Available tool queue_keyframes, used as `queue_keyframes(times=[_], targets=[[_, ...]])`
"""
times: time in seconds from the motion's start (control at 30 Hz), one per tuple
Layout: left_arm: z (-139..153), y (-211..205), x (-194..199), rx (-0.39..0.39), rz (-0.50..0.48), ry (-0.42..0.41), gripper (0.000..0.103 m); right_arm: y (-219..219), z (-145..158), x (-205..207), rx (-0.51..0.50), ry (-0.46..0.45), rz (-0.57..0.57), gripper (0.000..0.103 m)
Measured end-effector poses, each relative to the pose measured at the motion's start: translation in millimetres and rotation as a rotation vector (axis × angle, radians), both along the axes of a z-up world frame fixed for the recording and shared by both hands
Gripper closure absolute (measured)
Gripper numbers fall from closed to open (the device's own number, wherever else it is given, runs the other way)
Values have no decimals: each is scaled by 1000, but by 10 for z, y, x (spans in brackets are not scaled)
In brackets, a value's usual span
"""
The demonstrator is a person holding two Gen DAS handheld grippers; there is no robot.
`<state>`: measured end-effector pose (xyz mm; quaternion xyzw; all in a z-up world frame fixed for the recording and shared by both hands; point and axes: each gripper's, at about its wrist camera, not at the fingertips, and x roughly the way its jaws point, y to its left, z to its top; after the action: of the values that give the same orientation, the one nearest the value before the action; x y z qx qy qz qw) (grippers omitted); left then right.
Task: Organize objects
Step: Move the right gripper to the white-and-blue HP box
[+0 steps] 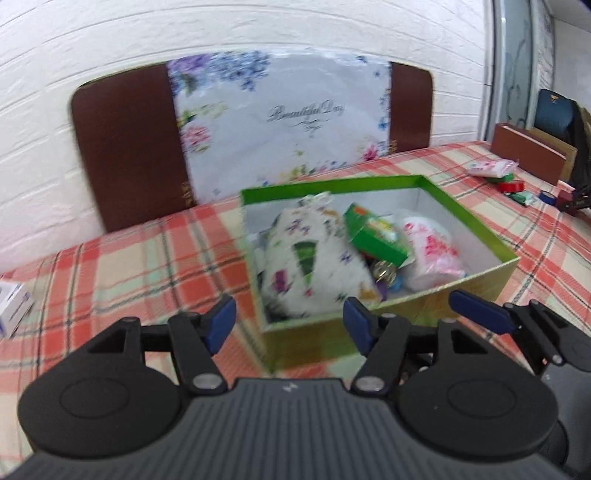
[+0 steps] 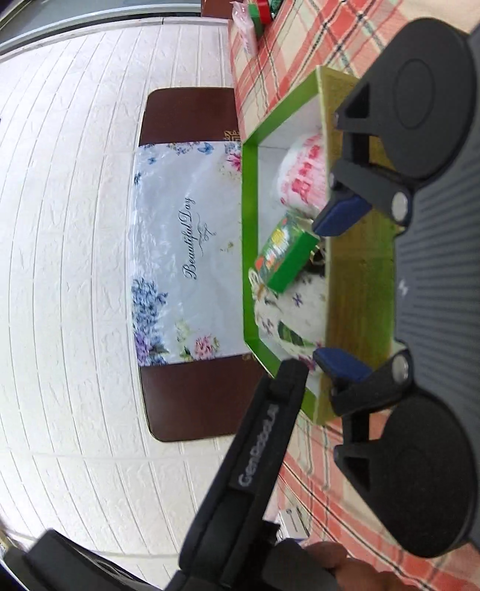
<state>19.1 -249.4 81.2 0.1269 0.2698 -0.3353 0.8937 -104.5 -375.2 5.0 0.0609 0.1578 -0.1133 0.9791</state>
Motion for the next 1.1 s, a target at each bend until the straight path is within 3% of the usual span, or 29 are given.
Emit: queue_keyframes(times=[0.3, 0.53, 0.83, 0.97, 1.1], targets=[[-385, 805, 85, 111, 211, 65, 34, 383, -201, 114, 137, 226, 110, 37], [-634, 1538, 314, 141, 365, 74, 34, 957, -210, 267, 52, 298, 227, 38], [-745, 2668, 748, 33, 583, 36, 19, 1779, -186, 765, -52, 309, 402, 35], [-795, 2901, 831, -1, 615, 3, 13, 2034, -199, 1111, -55, 305, 444, 34], [-856, 3058, 918, -112, 630, 58, 8, 2222, -190, 1498, -72, 298, 454, 33]])
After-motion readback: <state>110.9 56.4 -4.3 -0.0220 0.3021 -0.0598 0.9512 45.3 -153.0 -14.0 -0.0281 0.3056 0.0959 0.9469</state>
